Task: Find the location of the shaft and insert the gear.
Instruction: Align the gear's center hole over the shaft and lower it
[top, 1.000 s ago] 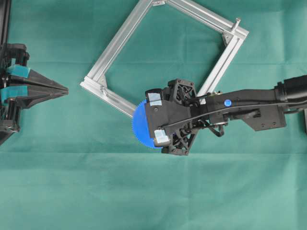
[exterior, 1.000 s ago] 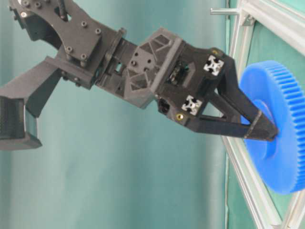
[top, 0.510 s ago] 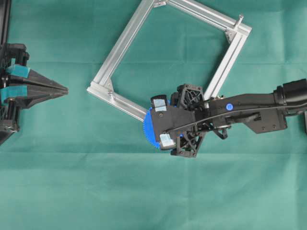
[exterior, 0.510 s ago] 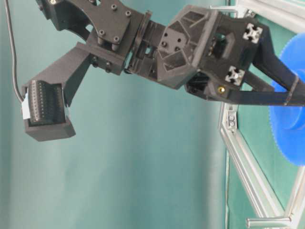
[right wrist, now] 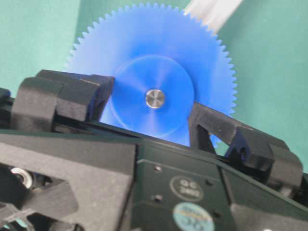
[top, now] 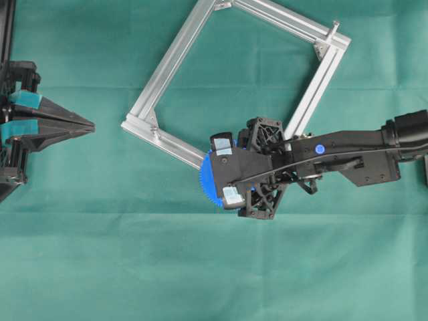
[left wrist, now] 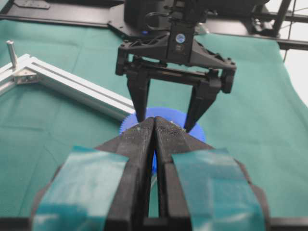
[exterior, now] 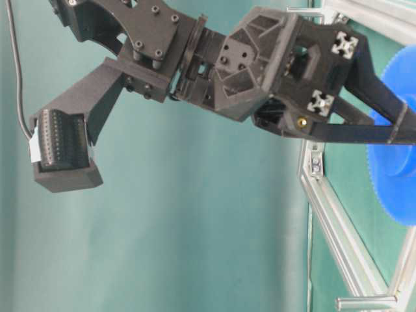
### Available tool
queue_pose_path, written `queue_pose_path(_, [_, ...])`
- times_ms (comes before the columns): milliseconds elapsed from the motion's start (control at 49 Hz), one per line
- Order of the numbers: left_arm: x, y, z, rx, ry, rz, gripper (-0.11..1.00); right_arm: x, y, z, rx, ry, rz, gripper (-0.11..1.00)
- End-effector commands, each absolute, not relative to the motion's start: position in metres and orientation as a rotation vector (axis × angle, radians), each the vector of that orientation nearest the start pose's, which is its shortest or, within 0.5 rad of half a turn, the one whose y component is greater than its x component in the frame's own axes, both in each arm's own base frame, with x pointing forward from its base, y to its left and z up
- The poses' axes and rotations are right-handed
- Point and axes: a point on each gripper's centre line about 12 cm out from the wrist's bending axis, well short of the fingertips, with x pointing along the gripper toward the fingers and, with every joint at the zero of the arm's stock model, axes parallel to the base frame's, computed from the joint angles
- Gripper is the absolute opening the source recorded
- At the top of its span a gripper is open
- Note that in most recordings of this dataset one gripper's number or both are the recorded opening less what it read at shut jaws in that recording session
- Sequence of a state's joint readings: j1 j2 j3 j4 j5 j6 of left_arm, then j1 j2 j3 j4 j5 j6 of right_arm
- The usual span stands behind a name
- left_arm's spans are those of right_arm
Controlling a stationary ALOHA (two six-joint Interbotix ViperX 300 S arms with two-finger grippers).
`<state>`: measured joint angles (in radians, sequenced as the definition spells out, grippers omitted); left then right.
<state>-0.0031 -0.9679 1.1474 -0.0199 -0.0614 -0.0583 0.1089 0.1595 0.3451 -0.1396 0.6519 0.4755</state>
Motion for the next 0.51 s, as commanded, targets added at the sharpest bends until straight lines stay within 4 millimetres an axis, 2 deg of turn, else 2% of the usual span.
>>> queue_pose_path(0, [0.2014,-0.0001,0.2894,-0.081,0.090,0.004,0.02,0.4193,0.0391,0.1791,0.215,1.085,-0.169,0.70])
queue_pose_path(490, [0.2014,-0.0001,0.2889,-0.081,0.095,0.004,0.02,0.4178,0.0389,0.1880,0.211,1.067,-0.162,0.70])
